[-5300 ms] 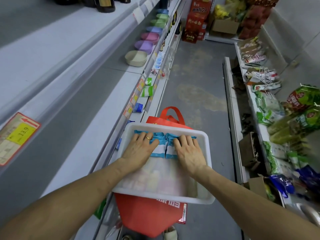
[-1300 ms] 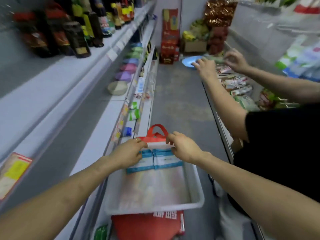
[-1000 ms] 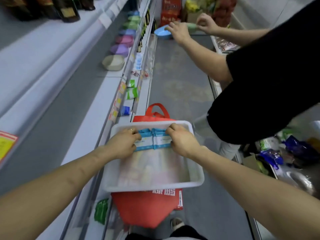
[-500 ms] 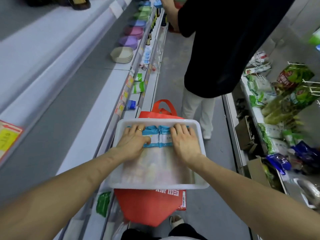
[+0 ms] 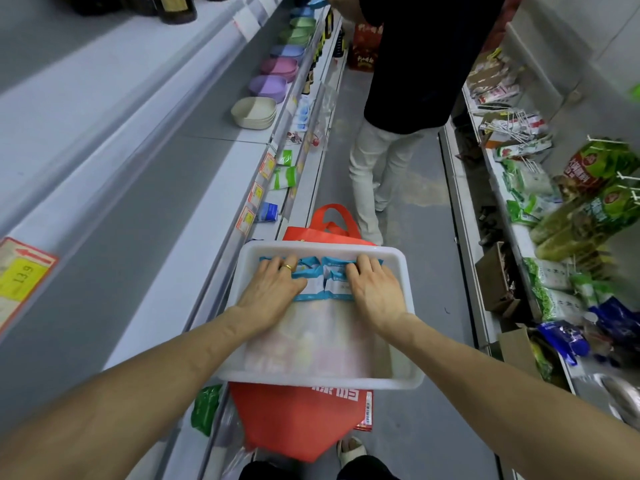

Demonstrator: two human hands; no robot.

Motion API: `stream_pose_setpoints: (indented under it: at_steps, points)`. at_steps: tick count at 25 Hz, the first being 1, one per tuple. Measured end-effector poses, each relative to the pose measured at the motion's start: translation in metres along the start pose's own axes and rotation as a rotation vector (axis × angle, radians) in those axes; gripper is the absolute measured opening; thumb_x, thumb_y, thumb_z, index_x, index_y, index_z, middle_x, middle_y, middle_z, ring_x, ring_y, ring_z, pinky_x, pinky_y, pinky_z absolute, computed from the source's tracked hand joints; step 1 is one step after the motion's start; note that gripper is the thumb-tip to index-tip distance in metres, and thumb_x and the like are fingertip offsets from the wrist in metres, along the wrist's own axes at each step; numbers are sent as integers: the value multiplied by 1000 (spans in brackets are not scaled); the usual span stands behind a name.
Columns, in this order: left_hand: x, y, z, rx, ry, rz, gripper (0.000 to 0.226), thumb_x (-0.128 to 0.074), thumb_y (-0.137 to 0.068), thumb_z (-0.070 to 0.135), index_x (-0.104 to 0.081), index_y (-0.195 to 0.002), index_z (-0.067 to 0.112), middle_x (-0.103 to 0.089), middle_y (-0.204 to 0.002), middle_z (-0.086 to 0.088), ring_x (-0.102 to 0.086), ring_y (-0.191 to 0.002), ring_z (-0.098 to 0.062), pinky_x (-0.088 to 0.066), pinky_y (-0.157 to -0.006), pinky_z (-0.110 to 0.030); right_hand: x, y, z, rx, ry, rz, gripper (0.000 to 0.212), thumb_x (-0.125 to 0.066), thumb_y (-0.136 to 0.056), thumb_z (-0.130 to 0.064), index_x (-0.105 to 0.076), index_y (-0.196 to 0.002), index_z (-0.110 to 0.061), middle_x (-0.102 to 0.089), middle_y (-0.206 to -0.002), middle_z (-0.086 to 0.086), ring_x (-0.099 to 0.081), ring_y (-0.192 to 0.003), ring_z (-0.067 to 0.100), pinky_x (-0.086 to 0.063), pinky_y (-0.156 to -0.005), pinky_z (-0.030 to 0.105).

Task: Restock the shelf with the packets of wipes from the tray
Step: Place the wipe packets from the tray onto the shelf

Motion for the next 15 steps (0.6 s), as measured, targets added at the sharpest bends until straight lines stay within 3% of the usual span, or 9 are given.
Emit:
stream_pose_setpoints:
  at_steps: [3,7,10,12,15]
  points:
    - [0,3,-2,6,64,39,37,-77,-79,10,-47,-99,20,-43,-114,-9,-48,-94,-29,-51,-77,-42,2,0,5,49,-60,-48,32,-72,-70,3,-60,-97,-8,-60,-85,14,-60,-73,36,-39,-58,40]
    - [9,9,2,-15,208,11,52,-68,-86,3,-49,-130,22,-50,-135,-12,-53,-114,-34,-51,-93,-43,10,0,13,125,-120,-53,33,-54,-89,-3,-49,-121,-9,-64,-100,13,-59,-92,36,-37,-68,40]
    - [18,10,4,9,272,-35,74,-63,-87,-2,-34,-147,31,-61,-122,-9,-57,-108,-29,-54,-91,-41,18,-3,18,159,-183,-74,29,-51,-86,-3,-48,-113,-11,-65,-98,13,-58,-89,34,-32,-67,36]
    - [27,10,0,60,314,-97,83,-63,-87,1,-23,-150,38,-64,-120,-8,-59,-105,-26,-56,-87,-41,27,-7,22,173,-202,-71,31,-53,-83,-3,-52,-112,-13,-68,-99,9,-59,-89,31,-38,-65,37]
    - [52,12,-8,104,387,-117,85,-63,-86,4,-23,-152,38,-67,-116,-9,-64,-98,-28,-57,-75,-43,52,-16,27,208,-290,-44,38,-56,-87,-10,-51,-123,-19,-68,-106,5,-61,-97,30,-48,-68,39]
Point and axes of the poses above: each hand's wrist, its own y-axis away from the middle knuckle, its own x-axis out of the back of the hand, z = x × y, the point moved 3 cm from there along -y, towards the middle knuckle
